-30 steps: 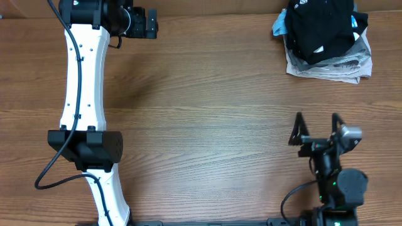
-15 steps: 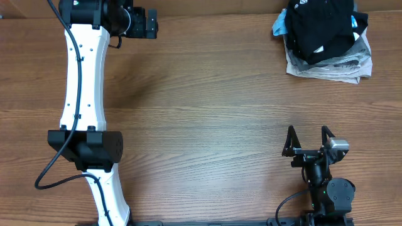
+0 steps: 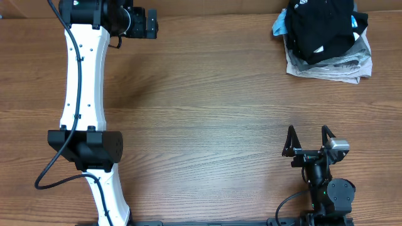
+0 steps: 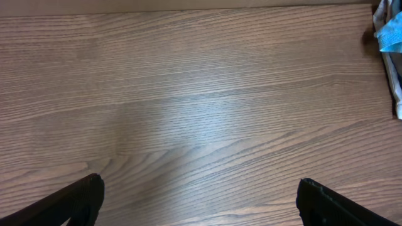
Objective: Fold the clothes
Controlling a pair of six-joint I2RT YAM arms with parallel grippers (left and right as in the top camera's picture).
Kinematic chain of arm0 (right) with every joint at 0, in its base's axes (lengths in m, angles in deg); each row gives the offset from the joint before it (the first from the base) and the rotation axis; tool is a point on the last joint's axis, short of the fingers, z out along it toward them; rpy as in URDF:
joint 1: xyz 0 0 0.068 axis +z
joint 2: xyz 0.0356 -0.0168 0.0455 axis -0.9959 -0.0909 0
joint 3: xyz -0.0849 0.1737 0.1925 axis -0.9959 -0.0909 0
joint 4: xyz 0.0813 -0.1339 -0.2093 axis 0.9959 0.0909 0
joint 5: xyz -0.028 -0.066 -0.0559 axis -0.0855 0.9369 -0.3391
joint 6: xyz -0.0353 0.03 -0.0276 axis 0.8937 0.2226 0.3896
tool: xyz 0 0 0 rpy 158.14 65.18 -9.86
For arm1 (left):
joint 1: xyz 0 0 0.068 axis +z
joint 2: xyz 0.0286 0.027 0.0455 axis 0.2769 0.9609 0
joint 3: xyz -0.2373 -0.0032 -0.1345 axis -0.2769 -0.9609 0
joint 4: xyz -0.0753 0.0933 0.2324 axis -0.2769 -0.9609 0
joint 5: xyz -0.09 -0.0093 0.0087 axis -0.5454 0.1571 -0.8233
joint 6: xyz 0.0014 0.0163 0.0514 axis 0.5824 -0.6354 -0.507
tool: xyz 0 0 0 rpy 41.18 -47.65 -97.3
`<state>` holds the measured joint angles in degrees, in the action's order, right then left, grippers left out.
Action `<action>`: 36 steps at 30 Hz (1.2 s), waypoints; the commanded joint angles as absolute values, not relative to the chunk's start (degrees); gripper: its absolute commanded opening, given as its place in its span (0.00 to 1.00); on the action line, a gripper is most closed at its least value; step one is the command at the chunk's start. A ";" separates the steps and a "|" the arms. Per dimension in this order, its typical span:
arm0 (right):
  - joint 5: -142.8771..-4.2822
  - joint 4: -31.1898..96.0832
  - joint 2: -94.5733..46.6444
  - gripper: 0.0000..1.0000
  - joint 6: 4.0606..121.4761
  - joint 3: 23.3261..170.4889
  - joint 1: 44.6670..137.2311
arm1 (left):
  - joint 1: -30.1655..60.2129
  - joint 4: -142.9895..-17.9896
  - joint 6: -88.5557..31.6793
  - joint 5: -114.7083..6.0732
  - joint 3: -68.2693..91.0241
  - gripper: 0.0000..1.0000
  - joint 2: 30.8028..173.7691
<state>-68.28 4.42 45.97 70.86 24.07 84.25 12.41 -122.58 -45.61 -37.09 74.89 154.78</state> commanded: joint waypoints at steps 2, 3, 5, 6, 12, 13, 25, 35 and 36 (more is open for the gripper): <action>-68.41 4.17 46.64 1.00 70.64 23.48 84.77 | 12.67 -122.53 -46.90 -36.77 74.81 1.00 154.08; -68.41 4.17 46.64 1.00 70.64 23.48 84.77 | 12.67 -122.53 -46.90 -36.74 74.81 1.00 154.10; -68.41 4.17 46.64 1.00 70.64 23.48 84.77 | 12.70 -122.53 -46.90 -36.77 74.81 1.00 154.08; -68.41 4.17 46.64 1.00 70.64 23.48 84.77 | 12.78 -122.53 -46.90 -36.77 74.81 1.00 154.08; -68.41 4.17 46.64 1.00 70.64 23.48 84.77 | 12.70 -122.55 -46.90 -36.57 74.81 1.00 152.59; -68.41 4.17 46.64 1.00 70.64 23.48 84.77 | 12.61 -122.58 -46.92 -36.50 74.81 1.00 151.89; -68.41 4.17 46.64 1.00 70.64 23.48 84.77 | 12.91 -87.25 -46.94 -30.19 31.07 1.00 115.00; -68.41 4.17 46.64 1.00 70.64 23.48 84.77 | 16.83 -69.97 -46.92 -32.02 -13.19 1.00 78.54; -68.41 4.20 46.64 1.00 70.64 23.48 84.77 | 17.55 -68.61 -46.92 -32.35 -17.56 1.00 74.58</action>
<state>-68.28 4.42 45.97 70.88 24.07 84.45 15.60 -70.73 -45.80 -30.97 -6.46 83.92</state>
